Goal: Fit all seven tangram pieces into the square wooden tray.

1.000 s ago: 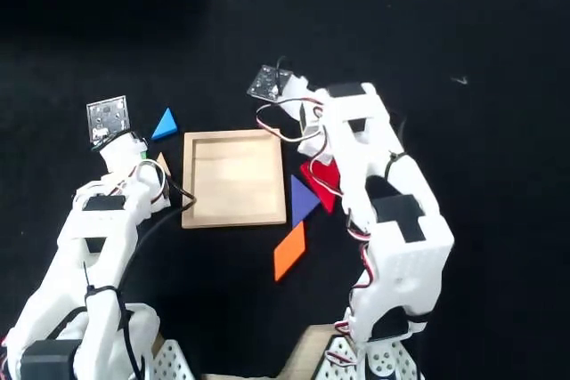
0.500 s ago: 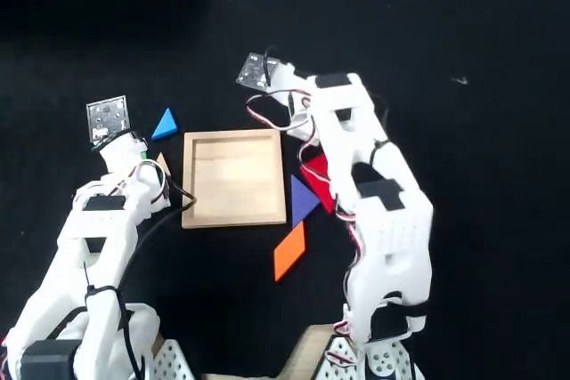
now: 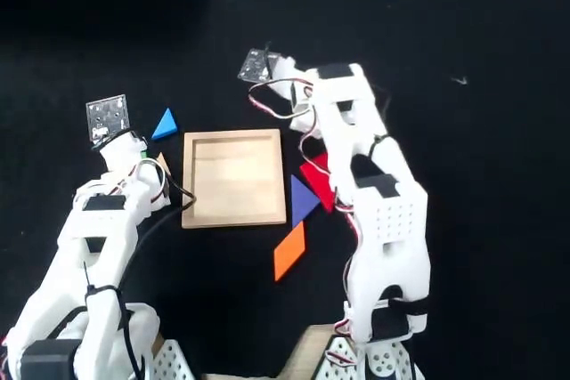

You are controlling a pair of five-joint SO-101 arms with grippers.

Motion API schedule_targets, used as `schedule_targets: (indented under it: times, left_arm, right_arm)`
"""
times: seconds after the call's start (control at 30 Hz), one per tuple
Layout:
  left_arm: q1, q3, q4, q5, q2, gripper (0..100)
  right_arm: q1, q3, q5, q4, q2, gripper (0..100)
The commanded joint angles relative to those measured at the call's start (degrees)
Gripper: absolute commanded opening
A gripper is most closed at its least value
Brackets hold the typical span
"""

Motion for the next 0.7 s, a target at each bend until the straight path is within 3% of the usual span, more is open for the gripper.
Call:
schedule_targets:
  times: [0.0,0.4,0.6,0.67]
  left_arm:
    - [0.66,-1.80,-1.05,0.26,-0.09,3]
    - [0.66,-1.80,-1.05,0.26,-0.09,3]
    - [0.66,-1.80,-1.05,0.26,-0.09,3]
    - [0.66,-1.63,-1.05,0.26,-0.18,3]
  right_arm:
    - [3.16,-3.74,0.53,0.18,-0.22,3.5]
    - [4.22,-24.75,0.44,22.51,-0.22,2.1]
    - [4.04,-40.40,0.35,42.73,-0.31,1.1]
    - [4.31,-43.91,-4.04,42.46,-1.45,1.1]
